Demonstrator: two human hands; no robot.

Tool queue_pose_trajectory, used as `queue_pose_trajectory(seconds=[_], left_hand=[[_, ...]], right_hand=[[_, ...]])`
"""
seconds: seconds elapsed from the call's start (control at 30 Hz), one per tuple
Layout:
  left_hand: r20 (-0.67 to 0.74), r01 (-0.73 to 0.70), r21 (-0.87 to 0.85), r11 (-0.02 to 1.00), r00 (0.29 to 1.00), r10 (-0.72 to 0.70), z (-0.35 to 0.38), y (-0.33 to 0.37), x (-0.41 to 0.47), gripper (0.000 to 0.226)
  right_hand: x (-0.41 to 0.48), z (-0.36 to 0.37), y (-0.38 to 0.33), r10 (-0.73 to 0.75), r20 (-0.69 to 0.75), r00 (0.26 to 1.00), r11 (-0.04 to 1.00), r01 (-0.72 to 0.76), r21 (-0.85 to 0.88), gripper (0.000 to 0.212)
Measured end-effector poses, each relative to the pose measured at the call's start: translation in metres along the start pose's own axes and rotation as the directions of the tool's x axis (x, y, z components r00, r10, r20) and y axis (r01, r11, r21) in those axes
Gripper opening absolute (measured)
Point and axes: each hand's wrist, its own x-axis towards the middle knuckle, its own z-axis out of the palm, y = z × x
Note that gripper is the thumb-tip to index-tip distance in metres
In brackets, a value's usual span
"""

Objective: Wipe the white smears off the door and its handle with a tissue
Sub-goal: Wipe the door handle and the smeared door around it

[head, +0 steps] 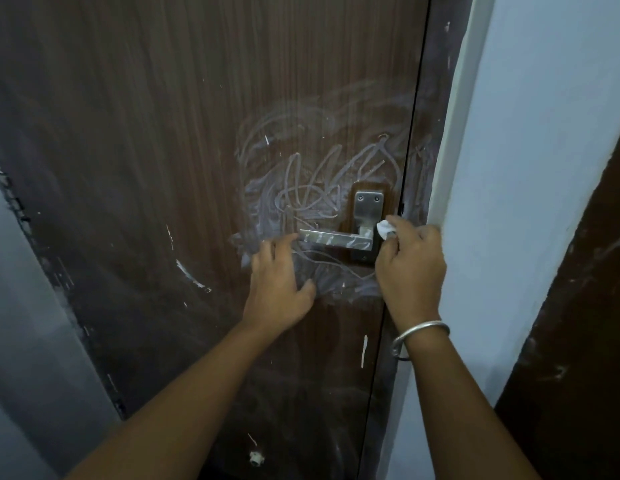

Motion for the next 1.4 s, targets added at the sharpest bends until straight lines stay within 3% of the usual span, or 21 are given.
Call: queue_pose_trajectory(seconds=[0.13, 0.27, 0.53, 0.7, 0.83, 1.0, 1.4], left_hand=[[-0.011, -0.009, 0.014, 1.000, 1.000, 0.010, -0.002, -0.002, 0.000, 0.071], [-0.007, -0.004, 0.018, 1.000, 1.000, 0.004, -0.004, -0.005, 0.002, 0.072], [0.016, 0.026, -0.002, 1.000, 1.000, -0.026, -0.001, -0.006, -0.002, 0.073], [0.008, 0.026, -0.004, 1.000, 1.000, -0.026, -0.001, -0.009, -0.003, 0.073], [-0.002, 0.032, 0.011, 0.999, 0.999, -0.032, -0.003, -0.011, -0.003, 0.074], [0.004, 0.039, 0.016, 0.999, 0.999, -0.039, -0.003, -0.012, -0.003, 0.074], [-0.004, 0.007, 0.035, 0.999, 1.000, -0.007, -0.002, -0.006, 0.001, 0.073]], right_hand=[[0.030, 0.005, -0.001, -0.059, 0.154, 0.986, 0.998, 0.056, 0.019, 0.020], [0.046, 0.013, 0.002, -0.210, 0.408, 0.888, 0.960, 0.267, -0.086, 0.023], [0.066, 0.009, 0.000, -0.209, 0.628, 0.749, 0.928, 0.355, -0.115, 0.045], [0.059, 0.012, -0.005, -0.213, 0.591, 0.778, 0.892, 0.401, -0.207, 0.036], [0.063, 0.009, -0.003, -0.200, 0.612, 0.766, 0.929, 0.346, -0.130, 0.037], [0.057, 0.009, -0.001, -0.176, 0.563, 0.807, 0.933, 0.319, -0.167, 0.033], [0.059, 0.004, 0.000, -0.198, 0.656, 0.729, 0.951, 0.305, -0.051, 0.032]])
